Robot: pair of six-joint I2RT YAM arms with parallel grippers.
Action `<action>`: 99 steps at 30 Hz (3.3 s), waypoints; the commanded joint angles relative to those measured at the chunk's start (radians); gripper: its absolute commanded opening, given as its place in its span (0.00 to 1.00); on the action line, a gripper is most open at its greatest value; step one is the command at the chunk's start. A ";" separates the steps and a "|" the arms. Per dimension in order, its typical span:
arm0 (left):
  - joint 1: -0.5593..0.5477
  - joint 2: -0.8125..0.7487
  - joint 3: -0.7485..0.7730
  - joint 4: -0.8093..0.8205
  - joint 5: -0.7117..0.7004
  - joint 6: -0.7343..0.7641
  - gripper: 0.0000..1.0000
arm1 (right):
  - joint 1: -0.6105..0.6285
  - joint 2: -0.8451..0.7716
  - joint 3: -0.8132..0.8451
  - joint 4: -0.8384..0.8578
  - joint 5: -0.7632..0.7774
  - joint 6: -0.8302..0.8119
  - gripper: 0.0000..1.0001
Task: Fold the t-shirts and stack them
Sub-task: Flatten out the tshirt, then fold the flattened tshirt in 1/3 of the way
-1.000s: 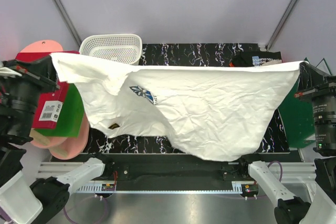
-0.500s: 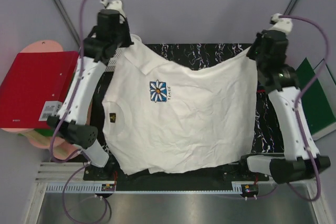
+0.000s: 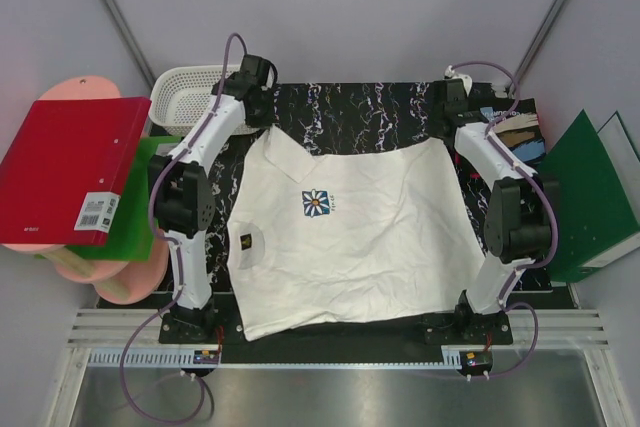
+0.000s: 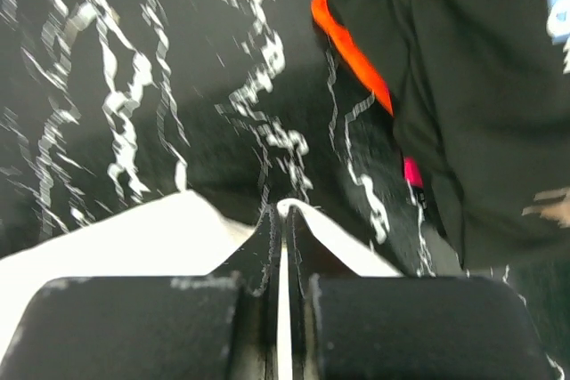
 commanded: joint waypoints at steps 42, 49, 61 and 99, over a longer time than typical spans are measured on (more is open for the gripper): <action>0.140 -0.459 -0.362 -0.349 0.165 -0.121 0.00 | -0.004 -0.150 -0.055 -0.523 0.103 0.155 0.00; 0.146 -0.457 -0.470 -0.372 0.148 -0.108 0.00 | -0.004 0.025 -0.002 -0.555 0.129 0.160 0.00; 0.151 -0.453 -0.492 -0.382 0.168 -0.096 0.00 | -0.004 0.068 0.080 -0.568 0.246 0.181 0.00; 0.151 -0.453 -0.498 -0.380 0.220 -0.096 0.00 | -0.004 0.211 0.017 -0.453 0.290 0.139 0.00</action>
